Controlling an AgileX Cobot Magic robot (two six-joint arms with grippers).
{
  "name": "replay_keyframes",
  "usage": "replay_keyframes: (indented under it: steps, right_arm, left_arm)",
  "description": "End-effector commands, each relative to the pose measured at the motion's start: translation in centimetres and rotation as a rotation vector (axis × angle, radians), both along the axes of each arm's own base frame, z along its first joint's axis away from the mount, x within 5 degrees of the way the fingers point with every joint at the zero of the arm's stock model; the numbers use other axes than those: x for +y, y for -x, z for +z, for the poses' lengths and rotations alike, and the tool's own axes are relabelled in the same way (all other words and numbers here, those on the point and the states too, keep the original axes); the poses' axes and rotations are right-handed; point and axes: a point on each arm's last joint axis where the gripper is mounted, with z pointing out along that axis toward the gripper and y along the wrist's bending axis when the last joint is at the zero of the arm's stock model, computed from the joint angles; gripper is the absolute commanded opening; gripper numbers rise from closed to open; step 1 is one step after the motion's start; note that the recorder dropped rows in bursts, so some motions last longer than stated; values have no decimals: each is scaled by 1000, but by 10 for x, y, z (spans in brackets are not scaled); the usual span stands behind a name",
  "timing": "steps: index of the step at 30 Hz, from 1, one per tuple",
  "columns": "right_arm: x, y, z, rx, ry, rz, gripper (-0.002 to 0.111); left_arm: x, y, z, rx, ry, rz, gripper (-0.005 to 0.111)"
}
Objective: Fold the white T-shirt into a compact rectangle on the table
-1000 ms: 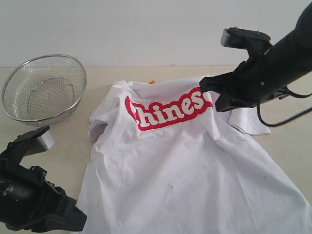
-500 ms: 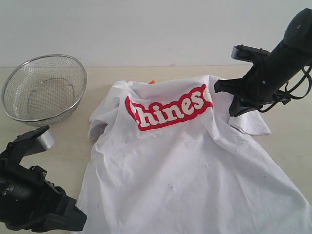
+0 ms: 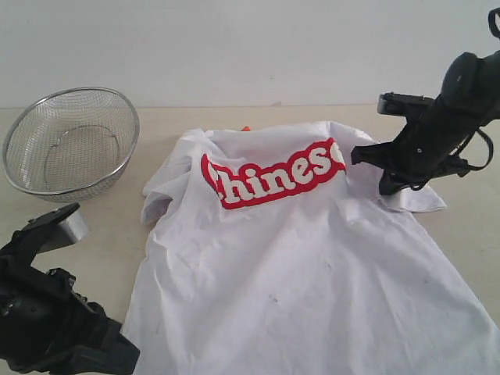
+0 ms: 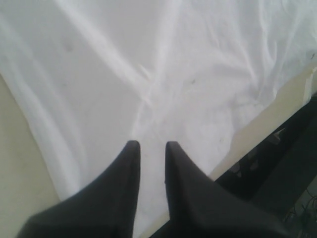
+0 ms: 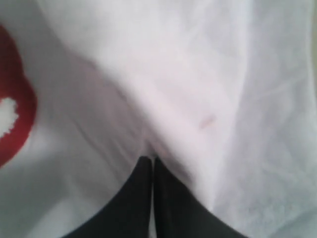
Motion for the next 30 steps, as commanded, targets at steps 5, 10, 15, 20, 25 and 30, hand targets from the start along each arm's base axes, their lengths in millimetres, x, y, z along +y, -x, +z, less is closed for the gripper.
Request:
replay_keyframes:
  steps: [5, 10, 15, 20, 25, 30]
  right_arm:
    - [-60, -22, 50, 51, 117, -88, 0]
    - [-58, -22, 59, 83, 109, -8, 0]
    - [-54, -19, 58, 112, 84, 41, 0]
    - [-56, -24, 54, 76, 87, 13, 0]
    - [-65, -29, 19, 125, 70, -44, 0]
    - [-79, -32, 2, 116, 77, -70, 0]
  left_arm:
    - [-1, -2, 3, -13, 9, 17, 19]
    - [-1, -3, 2, -24, 6, 27, 19]
    - [-1, -4, 2, -33, 3, 29, 19]
    - [-1, -3, 2, -30, 4, 21, 19]
    - [-1, -3, 3, -26, 10, 25, 19]
    - [-2, -2, 3, -13, 20, 22, 19]
